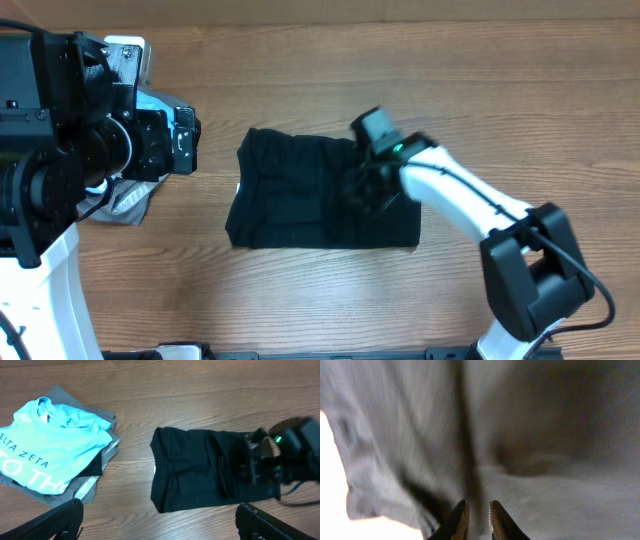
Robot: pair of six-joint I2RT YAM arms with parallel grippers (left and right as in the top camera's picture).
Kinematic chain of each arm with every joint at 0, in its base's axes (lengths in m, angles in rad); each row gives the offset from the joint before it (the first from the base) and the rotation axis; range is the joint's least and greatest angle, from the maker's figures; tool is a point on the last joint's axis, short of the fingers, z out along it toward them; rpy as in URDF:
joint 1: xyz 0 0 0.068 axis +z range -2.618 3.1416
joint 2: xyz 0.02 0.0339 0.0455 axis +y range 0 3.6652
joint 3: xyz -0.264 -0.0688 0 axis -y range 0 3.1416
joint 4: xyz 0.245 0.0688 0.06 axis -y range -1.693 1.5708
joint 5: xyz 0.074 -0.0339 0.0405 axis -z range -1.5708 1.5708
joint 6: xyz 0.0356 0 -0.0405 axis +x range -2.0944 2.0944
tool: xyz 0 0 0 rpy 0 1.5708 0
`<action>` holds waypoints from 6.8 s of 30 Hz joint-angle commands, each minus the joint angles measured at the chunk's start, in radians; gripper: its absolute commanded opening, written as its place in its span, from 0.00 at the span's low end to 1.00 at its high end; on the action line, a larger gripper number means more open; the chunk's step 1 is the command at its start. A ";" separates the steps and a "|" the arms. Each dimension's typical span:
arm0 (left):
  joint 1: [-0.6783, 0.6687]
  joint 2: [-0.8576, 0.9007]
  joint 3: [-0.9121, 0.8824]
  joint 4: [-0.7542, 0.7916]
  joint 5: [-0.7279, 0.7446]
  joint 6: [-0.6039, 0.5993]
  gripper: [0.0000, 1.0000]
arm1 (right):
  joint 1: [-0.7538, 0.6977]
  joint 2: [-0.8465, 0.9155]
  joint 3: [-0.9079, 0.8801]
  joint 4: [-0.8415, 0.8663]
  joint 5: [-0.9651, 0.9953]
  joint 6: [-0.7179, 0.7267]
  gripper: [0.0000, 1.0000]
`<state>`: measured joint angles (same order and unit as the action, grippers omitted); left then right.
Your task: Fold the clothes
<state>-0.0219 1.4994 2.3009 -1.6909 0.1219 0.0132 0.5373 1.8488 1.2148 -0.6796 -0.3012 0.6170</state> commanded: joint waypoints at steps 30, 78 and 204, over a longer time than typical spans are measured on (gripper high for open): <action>0.004 0.100 -0.106 0.018 0.028 -0.043 1.00 | -0.225 -0.446 0.103 -0.383 0.024 -0.259 0.33; -0.080 0.705 -1.019 0.773 0.367 0.082 0.20 | -0.225 -0.446 0.103 -0.459 0.099 -0.258 0.40; -0.325 0.017 -1.231 0.580 0.081 -0.260 0.74 | -0.352 -0.143 0.050 -0.275 -0.114 -0.343 0.49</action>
<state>-0.3267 1.5246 1.1759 -1.1786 0.1291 -0.2546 0.1955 1.7473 1.2617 -0.9283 -0.2928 0.3645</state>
